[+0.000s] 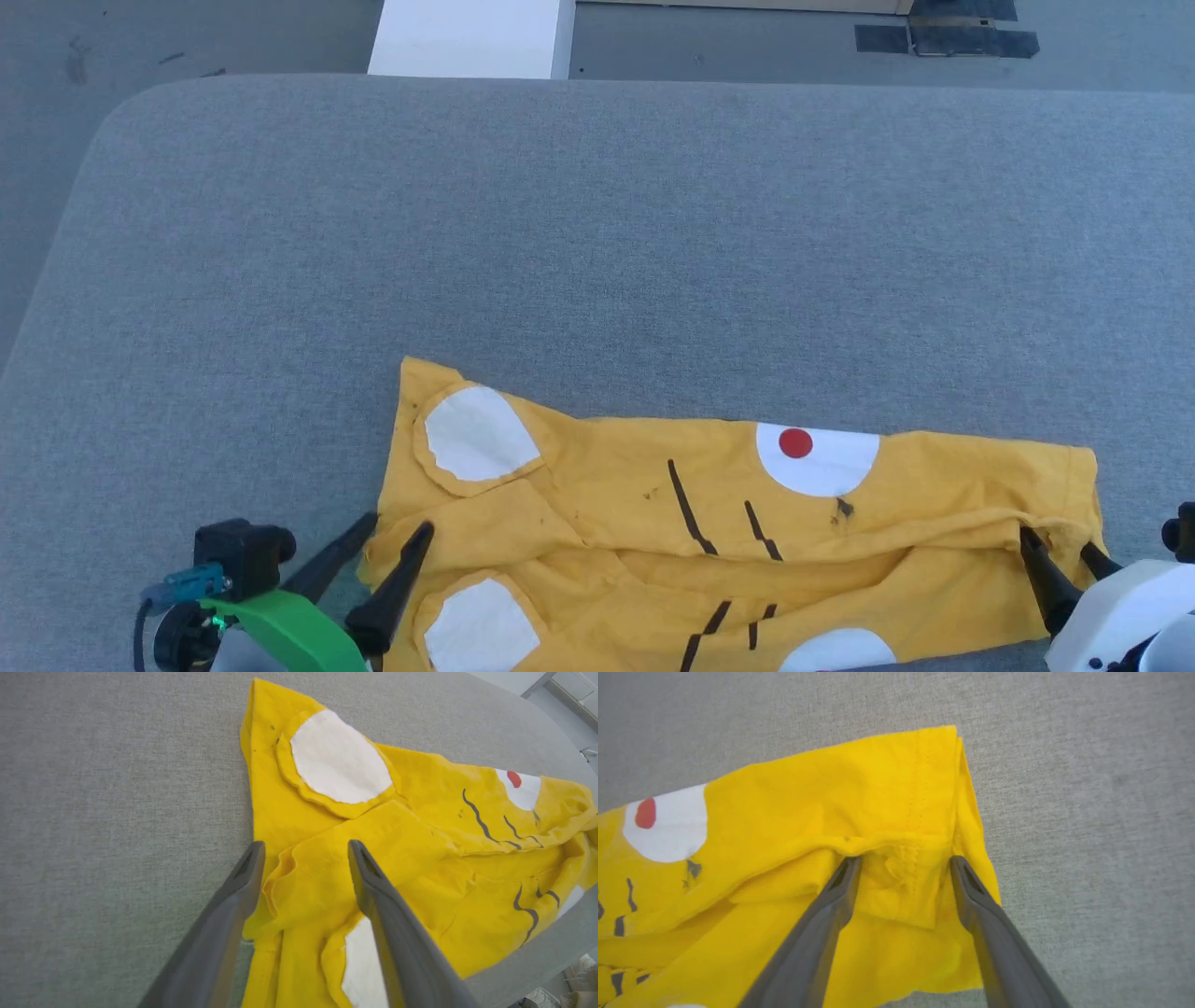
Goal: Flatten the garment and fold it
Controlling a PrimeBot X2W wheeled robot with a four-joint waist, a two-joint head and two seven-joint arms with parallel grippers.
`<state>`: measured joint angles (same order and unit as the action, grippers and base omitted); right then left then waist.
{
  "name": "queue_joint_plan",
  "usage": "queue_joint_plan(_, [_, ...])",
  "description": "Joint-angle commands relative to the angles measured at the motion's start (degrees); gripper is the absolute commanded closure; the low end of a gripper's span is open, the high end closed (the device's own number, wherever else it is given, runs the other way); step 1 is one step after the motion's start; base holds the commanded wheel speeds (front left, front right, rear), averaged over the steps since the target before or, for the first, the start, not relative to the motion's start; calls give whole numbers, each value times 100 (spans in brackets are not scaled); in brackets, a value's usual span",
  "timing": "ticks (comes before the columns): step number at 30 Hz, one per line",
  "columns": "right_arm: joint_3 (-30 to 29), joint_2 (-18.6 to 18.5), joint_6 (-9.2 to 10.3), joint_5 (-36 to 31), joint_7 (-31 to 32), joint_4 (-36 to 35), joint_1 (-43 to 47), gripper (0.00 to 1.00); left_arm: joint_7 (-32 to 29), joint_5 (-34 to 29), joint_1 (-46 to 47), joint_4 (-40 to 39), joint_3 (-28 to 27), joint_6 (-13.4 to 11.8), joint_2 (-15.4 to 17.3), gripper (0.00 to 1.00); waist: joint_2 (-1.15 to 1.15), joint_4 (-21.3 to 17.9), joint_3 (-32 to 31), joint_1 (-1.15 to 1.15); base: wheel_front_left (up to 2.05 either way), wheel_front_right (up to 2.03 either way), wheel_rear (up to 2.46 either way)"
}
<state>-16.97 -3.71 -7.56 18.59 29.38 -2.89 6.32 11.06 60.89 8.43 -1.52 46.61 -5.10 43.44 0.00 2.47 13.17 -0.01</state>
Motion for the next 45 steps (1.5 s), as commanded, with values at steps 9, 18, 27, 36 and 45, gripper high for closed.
queue_joint_plan(9, [-325,-57,8,482,277,-900,329,0,390,-701,-495,-721,-1990,-496,-672,0,0,5,-105,1,0,0,0])
queue_joint_plan(18, [-810,44,8,136,176,-781,223,0,393,-2710,-1369,-1541,-3556,-426,-1814,0,0,75,7,1,0,0,0])
queue_joint_plan(27, [-488,72,8,57,173,18,-79,0,393,-3323,-1516,-1374,-3914,138,-2274,0,0,145,42,1,0,0,0])
queue_joint_plan(36, [-528,36,8,71,352,321,-57,100,394,-3484,-1548,-1193,-4073,447,-2538,0,0,194,34,1,0,0,0])
queue_joint_plan(45, [-1032,-219,8,-164,75,-24,-415,100,394,-3530,-1564,-1111,-4235,657,-2723,0,0,97,25,1,0,0,0])
